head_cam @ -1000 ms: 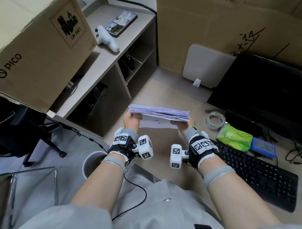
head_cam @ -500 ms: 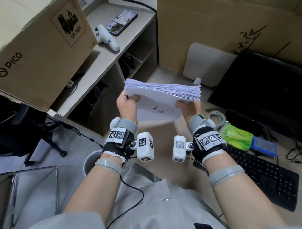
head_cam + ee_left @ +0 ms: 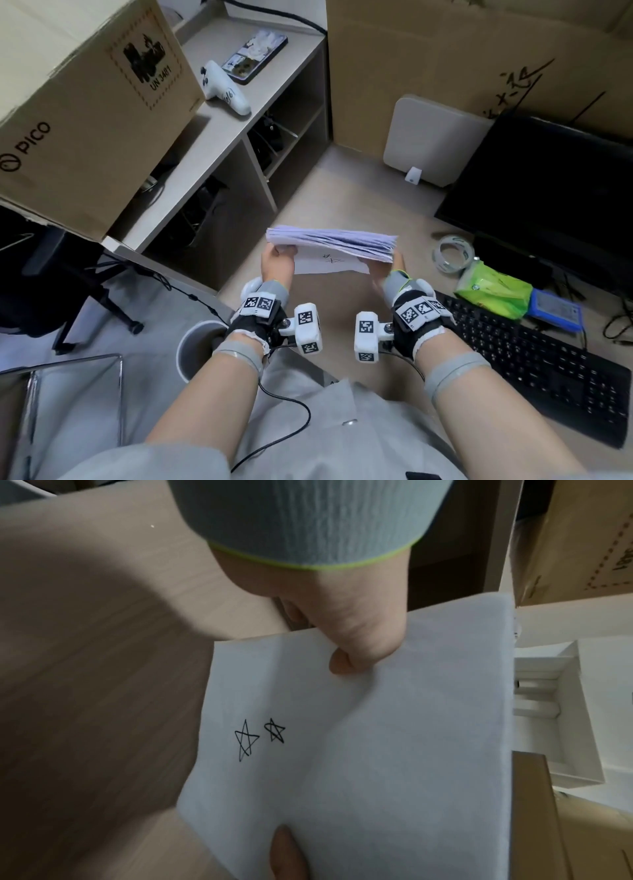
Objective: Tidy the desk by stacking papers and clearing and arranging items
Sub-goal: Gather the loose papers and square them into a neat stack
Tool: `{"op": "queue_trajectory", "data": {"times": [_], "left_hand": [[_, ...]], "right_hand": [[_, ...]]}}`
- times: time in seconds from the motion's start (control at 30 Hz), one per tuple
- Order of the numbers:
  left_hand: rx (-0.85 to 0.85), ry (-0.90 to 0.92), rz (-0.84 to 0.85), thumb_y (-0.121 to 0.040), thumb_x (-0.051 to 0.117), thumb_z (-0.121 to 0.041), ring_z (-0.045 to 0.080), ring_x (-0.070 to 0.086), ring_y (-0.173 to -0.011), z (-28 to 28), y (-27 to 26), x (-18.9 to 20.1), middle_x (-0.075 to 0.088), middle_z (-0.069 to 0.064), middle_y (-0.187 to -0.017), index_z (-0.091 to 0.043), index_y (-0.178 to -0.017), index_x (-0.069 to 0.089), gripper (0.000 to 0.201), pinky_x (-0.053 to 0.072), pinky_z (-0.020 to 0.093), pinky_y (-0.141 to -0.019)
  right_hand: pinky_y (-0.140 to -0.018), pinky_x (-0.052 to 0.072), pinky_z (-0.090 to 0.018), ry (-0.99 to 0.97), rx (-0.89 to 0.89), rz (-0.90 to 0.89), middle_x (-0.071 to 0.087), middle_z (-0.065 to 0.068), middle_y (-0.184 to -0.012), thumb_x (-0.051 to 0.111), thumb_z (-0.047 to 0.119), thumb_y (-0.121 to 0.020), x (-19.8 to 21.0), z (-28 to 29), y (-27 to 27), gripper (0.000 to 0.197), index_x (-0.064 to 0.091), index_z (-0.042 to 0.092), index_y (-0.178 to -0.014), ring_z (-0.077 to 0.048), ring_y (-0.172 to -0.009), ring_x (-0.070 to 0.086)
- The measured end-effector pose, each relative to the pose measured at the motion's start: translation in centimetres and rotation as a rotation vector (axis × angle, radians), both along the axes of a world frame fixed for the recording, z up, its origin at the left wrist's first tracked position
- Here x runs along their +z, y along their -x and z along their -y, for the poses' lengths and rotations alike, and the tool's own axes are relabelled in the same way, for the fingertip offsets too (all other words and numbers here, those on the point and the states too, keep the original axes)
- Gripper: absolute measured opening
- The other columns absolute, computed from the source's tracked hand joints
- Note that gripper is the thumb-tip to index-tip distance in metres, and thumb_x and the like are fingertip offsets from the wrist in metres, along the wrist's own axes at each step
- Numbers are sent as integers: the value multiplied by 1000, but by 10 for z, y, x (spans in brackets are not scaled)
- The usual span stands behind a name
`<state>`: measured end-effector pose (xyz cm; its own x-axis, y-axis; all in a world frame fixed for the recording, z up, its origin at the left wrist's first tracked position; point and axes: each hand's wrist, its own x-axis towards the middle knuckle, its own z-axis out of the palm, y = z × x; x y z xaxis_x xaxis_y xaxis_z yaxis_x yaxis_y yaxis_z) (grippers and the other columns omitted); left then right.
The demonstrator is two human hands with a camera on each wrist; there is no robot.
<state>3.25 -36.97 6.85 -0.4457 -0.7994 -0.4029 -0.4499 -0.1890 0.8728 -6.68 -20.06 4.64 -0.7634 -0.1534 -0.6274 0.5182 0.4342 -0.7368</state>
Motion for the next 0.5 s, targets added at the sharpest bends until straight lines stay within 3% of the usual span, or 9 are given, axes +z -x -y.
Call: {"op": "queue_trajectory", "data": {"times": [0.07, 0.1, 0.2, 0.27, 0.33, 0.4, 0.43, 0.5], "left_hand": [[-4, 4, -37, -86, 52, -8, 20, 51, -80, 3, 2, 2, 60, 5, -87, -12, -94, 60, 12, 40, 30, -71], [-13, 16, -66, -86, 53, -8, 19, 54, -80, 5, 2, 5, 62, 3, -87, -14, -95, 58, 12, 43, 30, -72], [-52, 26, -84, -86, 63, -8, 13, 62, -82, 11, 1, 8, 64, -6, -88, -17, -103, 54, 21, 49, 20, -71], [-115, -13, -3, -87, 68, -18, 12, 62, -82, 11, -3, 7, 65, -4, -92, -15, -108, 56, 25, 47, 16, -63], [-194, -109, 85, -82, 72, -36, 13, 66, -82, 9, -10, 1, 70, -2, -97, -14, -110, 62, 37, 50, 21, -65], [-216, -229, 83, -69, 81, -49, 19, 73, -84, 6, -15, -6, 75, 2, -99, -16, -108, 64, 54, 59, 36, -76], [-227, -271, 76, -64, 83, -50, 23, 74, -86, 4, -18, -5, 76, 3, -99, -16, -107, 65, 58, 59, 44, -81], [-293, -291, 74, -71, 81, -43, 25, 73, -89, 1, -19, 0, 76, 5, -99, -17, -102, 65, 43, 57, 46, -84]], "right_hand": [[-82, 40, -26, 11, 72, -139, 63, -18, -125, 70, 17, -87, 4, 3, 4, 45, 57, 0, -127, -14, -96, 52], [-80, 45, -30, 26, 102, -182, 69, -17, -114, 70, 16, -87, 9, 4, 5, 32, 64, 2, -116, -18, -93, 59], [-87, 56, -44, 201, 89, -190, 73, -9, -104, 67, 14, -86, 21, 5, 9, 18, 68, 19, -103, -24, -90, 67], [-89, 57, -47, 247, 59, -195, 74, -6, -103, 67, 16, -85, 24, 3, 14, 19, 68, 21, -103, -23, -89, 69], [-88, 58, -44, 295, -23, -183, 74, -6, -104, 67, 15, -87, 31, 2, 19, 23, 67, 16, -110, -24, -89, 70], [-87, 58, -43, 323, -76, -168, 74, -5, -103, 66, 13, -87, 32, -1, 24, 23, 67, 17, -109, -23, -89, 70], [-88, 58, -43, 324, -79, -158, 74, -3, -102, 66, 13, -87, 31, -3, 25, 21, 67, 20, -106, -24, -90, 70], [-87, 57, -43, 333, -85, -123, 74, -1, -100, 64, 11, -87, 29, -6, 26, 19, 66, 23, -101, -25, -90, 70]]}}
